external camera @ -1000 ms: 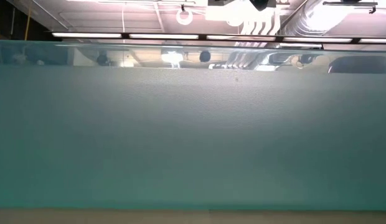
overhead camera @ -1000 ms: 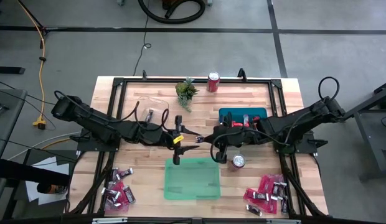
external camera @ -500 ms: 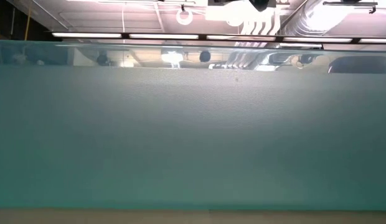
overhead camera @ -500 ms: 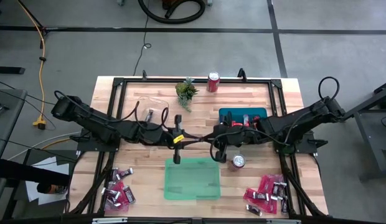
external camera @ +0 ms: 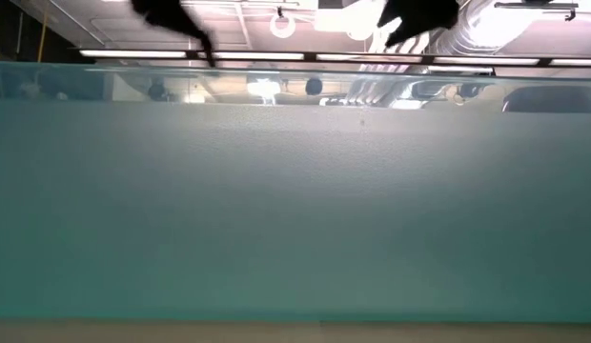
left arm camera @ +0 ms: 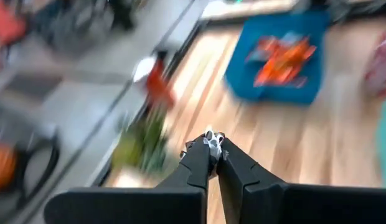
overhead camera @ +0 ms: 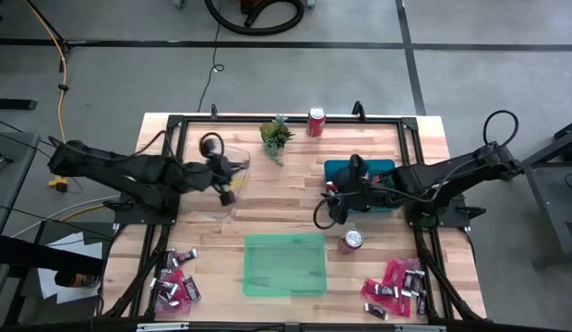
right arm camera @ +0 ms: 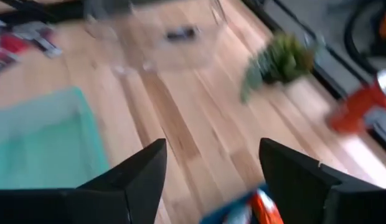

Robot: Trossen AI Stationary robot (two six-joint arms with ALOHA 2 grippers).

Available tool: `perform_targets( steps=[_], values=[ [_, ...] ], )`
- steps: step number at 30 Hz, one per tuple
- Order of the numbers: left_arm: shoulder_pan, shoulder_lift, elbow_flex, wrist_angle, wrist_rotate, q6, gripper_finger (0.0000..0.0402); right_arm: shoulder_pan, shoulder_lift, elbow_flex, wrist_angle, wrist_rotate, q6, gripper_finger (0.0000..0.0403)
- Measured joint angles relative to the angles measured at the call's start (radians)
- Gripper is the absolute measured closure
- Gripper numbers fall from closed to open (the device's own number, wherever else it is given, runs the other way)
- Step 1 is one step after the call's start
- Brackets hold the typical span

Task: Sort candy
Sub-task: Put the brown chocolate bar into the transparent bin

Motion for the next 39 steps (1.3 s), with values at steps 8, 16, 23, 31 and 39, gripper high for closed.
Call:
perform_targets(
  steps=[8, 16, 23, 31, 39],
  values=[
    [0.084, -0.155, -0.303, -0.189, -0.004, -0.622, 0.0401, 0.001, 0.01, 0.0, -0.174, -0.002, 0.166, 0.0147],
    [0.338, -0.069, -0.369, -0.166, 0.328, -0.783, 0.0401, 0.0, 0.026, -0.001, -0.178, 0.004, 0.225, 0.0147],
    [0.586, 0.091, -0.325, -0.133, 0.585, -0.674, 0.0401, -0.001, 0.029, -0.001, -0.167, 0.023, 0.268, 0.0146],
    [0.652, 0.255, -0.243, -0.135, 0.658, -0.556, 0.0394, -0.001, 0.029, -0.001, -0.167, 0.024, 0.3, 0.0146],
    [0.652, 0.284, -0.16, -0.161, 0.634, -0.49, 0.0323, -0.001, 0.029, -0.001, -0.167, 0.023, 0.3, 0.0146]
  ],
)
